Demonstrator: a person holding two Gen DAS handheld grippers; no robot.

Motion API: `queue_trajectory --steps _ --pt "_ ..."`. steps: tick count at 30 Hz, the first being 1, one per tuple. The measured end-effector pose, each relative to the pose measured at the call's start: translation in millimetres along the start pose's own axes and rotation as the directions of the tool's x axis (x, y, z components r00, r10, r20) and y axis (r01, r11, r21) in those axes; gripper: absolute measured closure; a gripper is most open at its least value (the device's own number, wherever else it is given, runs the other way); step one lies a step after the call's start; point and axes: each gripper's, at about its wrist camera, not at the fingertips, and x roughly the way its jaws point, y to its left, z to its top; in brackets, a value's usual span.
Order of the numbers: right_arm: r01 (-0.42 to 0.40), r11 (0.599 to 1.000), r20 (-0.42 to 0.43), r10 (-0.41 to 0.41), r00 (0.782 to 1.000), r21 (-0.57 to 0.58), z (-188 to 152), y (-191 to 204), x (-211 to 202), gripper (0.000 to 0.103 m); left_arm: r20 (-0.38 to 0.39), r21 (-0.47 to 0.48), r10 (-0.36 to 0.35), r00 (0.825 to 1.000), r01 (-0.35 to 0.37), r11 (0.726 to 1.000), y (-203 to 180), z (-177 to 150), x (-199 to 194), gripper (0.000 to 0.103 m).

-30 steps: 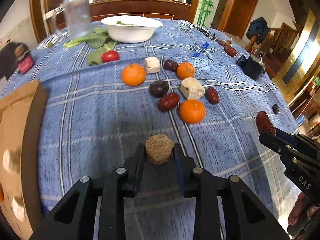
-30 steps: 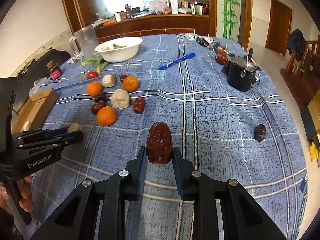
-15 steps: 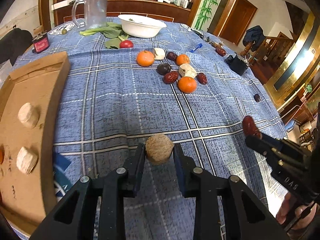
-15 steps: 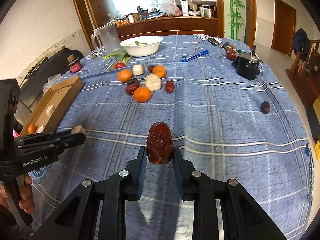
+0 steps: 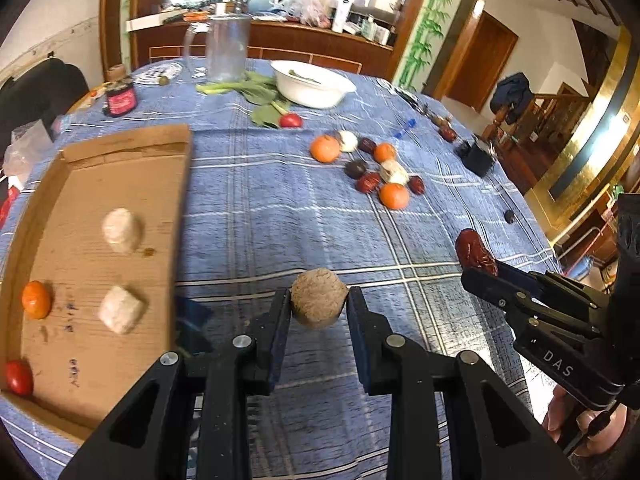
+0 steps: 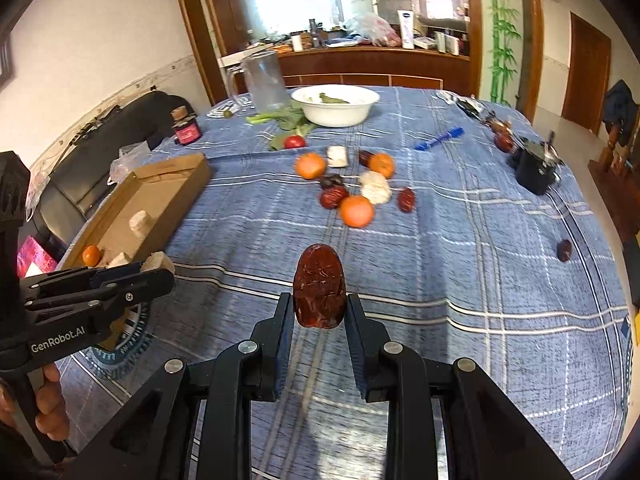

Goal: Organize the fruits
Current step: 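Carry the red date and pastry ball into the tray, opening both tools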

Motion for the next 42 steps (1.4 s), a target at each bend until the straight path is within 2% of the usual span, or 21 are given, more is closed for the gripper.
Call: queue_trajectory --steps 9,21,33,42 --pt "-0.053 0.996 -0.003 0.053 0.999 -0.065 17 45 14 0.075 0.043 -0.091 0.061 0.997 -0.057 0.994 54 0 -27 0.075" --pt "-0.16 0.978 -0.03 0.158 0.987 -0.131 44 114 44 0.075 0.067 -0.216 0.18 0.981 -0.162 0.963 143 -4 -59 0.075" --pt "-0.218 0.962 -0.067 0.21 0.975 -0.164 84 171 92 0.075 0.021 -0.267 0.244 0.969 -0.23 0.936 206 16 -38 0.075" --pt "-0.221 0.96 -0.102 0.206 0.973 -0.174 106 191 138 0.075 -0.014 -0.265 0.249 0.968 -0.244 0.933 228 42 -7 0.075"
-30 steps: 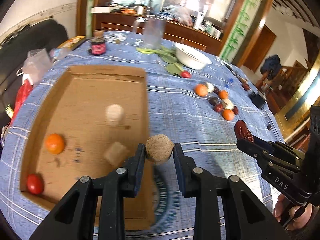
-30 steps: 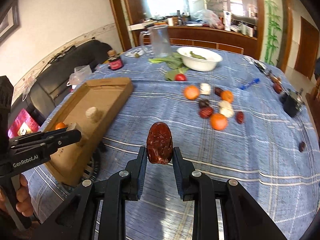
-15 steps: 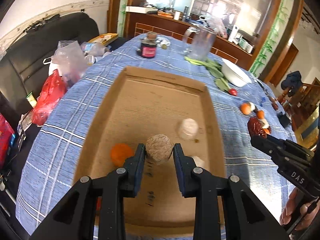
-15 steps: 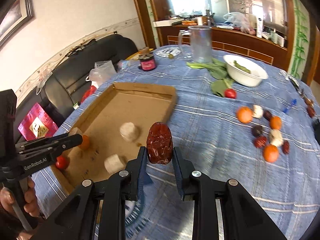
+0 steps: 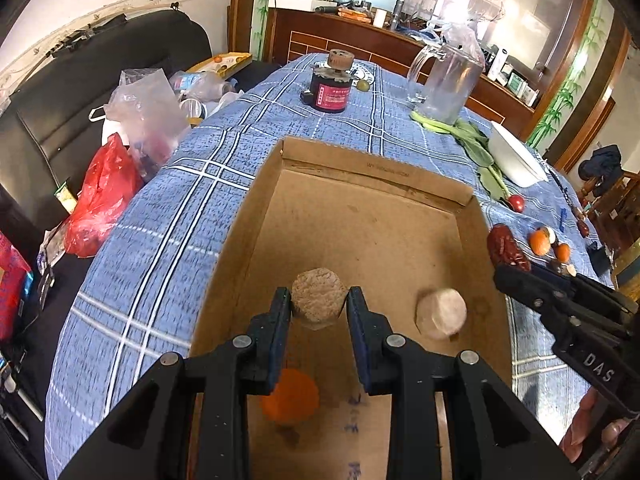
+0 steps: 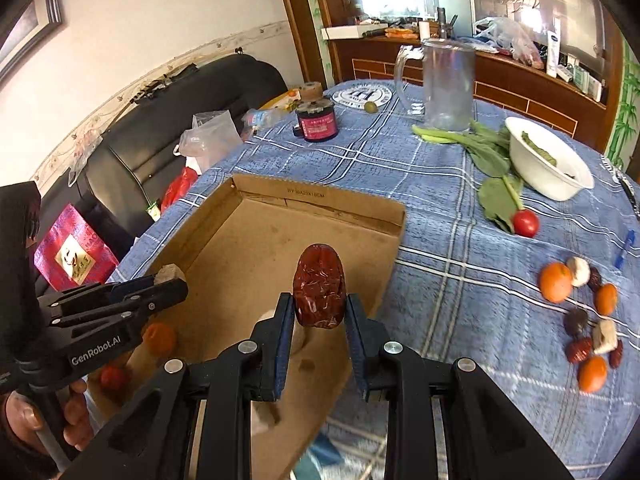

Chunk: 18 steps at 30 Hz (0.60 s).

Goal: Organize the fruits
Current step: 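Carry the red date and pastry ball into the tray, opening both tools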

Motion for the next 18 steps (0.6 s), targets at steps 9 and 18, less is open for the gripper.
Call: queue_trajectory --steps 9,18 --pt "0.001 1.0 -0.046 -0.001 0.999 -0.006 15 0 40 0.075 -0.049 -0.022 0.013 0.999 -0.014 1.0 5 14 30 0.075" --pt "0.009 0.999 -0.094 -0.012 0.995 -0.037 17 0 64 0.075 -0.077 -0.027 0.024 0.997 -0.026 0.999 5 20 46 0.075"
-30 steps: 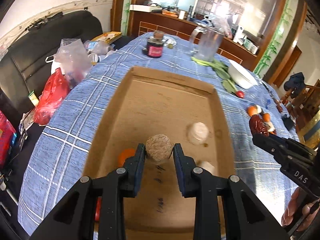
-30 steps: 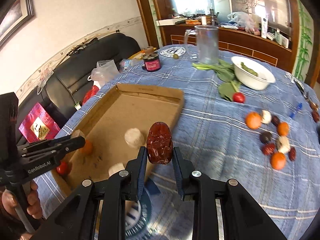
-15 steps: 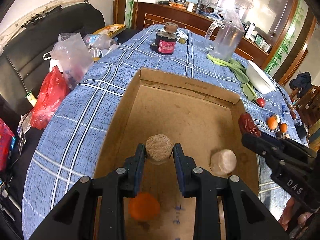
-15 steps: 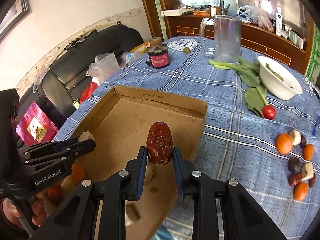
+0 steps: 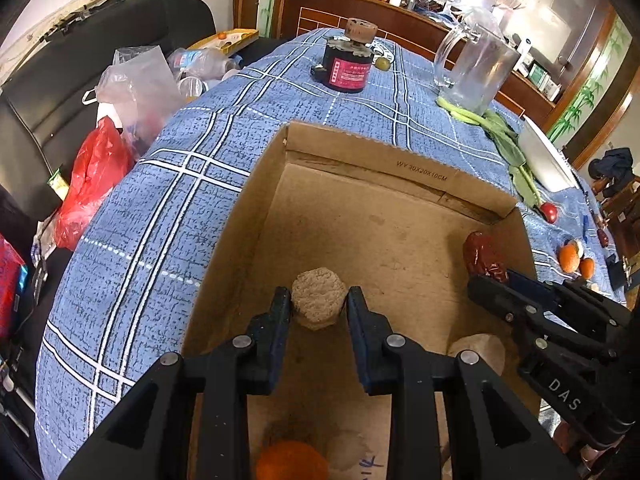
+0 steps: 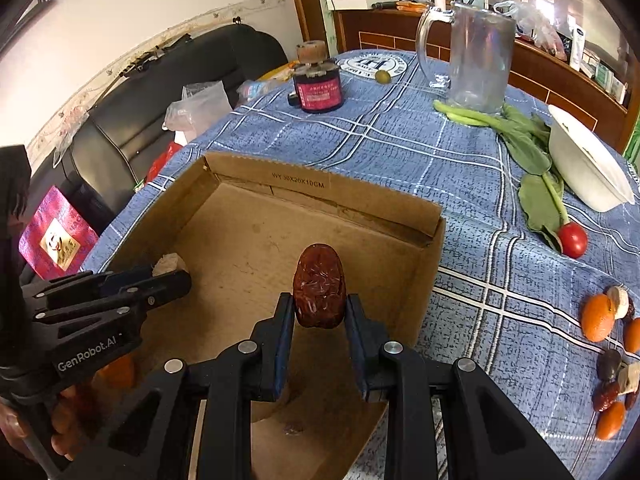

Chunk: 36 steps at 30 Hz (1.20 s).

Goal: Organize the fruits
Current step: 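Carry the red date and pastry ball into the tray, opening both tools, then close the right tool on the small dark date while the left tool moves to a tangerine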

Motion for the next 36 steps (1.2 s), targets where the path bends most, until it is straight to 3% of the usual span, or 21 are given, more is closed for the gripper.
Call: queue_trajectory --steps 13,17,23,27,36 --pt "0.029 0.999 -0.021 -0.03 0.999 -0.044 -1 9 8 0.075 0.006 0.032 0.047 0.999 -0.047 0.998 -7 0 2 0.075" --pt "0.038 0.998 -0.028 -0.04 0.999 -0.054 -3 11 8 0.075 -0.001 0.032 0.062 0.998 -0.062 0.998 -6 -1 1 0.064" --pt "0.061 0.996 -0.03 -0.063 0.998 -0.058 -6 12 2 0.072 -0.014 0.02 0.075 0.997 -0.075 0.997 0 -4 -1 0.058" --pt "0.087 0.995 -0.024 -0.089 0.996 -0.054 -7 12 -3 0.063 -0.023 0.017 0.08 0.997 -0.08 0.997 1 -9 -5 0.056" --pt "0.096 0.995 -0.001 -0.097 0.995 -0.033 -21 13 -35 0.063 0.038 0.032 0.117 0.992 -0.118 0.992 -1 -20 -34 0.054"
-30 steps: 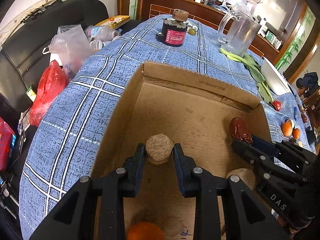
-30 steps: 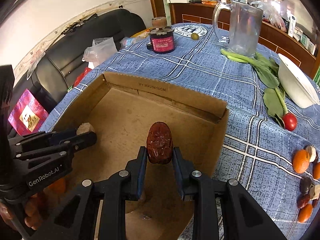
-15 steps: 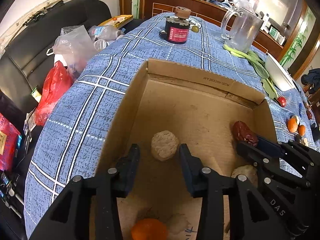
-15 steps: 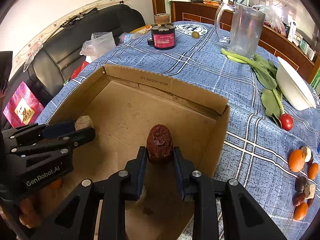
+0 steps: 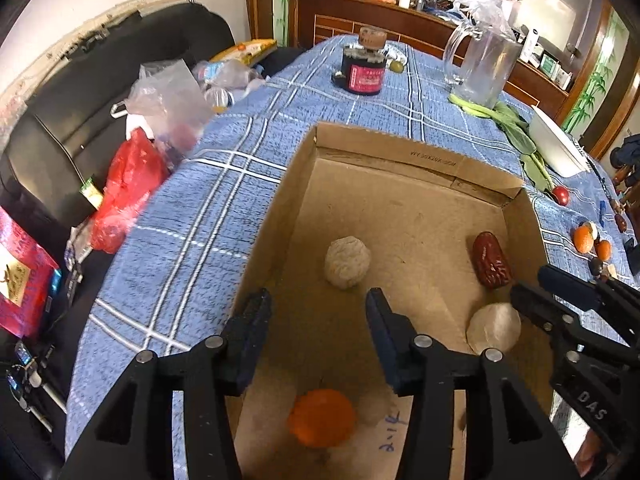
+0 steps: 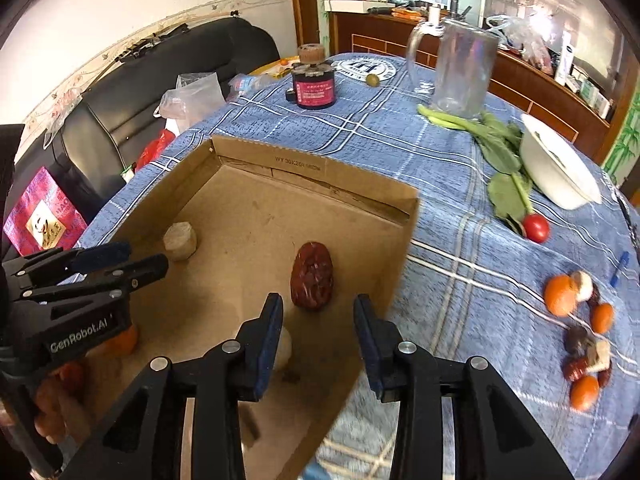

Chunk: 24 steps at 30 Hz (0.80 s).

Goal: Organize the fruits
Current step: 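Close the right tool on the small dark date while the left tool moves to a tangerine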

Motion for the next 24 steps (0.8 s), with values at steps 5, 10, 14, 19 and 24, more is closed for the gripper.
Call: queue_trajectory --steps 5,10,14,19,24 --pt "-0.004 0.999 0.016 0.003 1.0 0.048 -19 -10 -28 0.056 0.084 0.017 0.019 0.996 -0.02 1.0 -13 -10 -25 0.044" --pt "0.007 0.996 0.025 -0.009 1.0 0.094 -49 -29 -58 0.055 0.127 0.059 -0.009 0.992 0.001 0.998 -40 -21 -47 0.04" --pt "0.007 0.989 0.034 -0.012 0.999 0.149 -76 -52 -80 0.051 0.15 0.065 -0.033 0.988 0.023 0.998 -63 -34 -61 0.031" --pt "0.042 0.977 0.046 -0.052 0.998 0.209 -115 -85 -107 0.049 0.118 0.12 -0.094 0.989 0.08 0.99 -108 -54 -72 0.031" --pt "0.065 0.956 0.046 -0.082 0.996 0.285 -156 -127 -127 0.047 0.08 0.181 -0.124 0.989 0.108 0.978 -158 -72 -75 0.03"
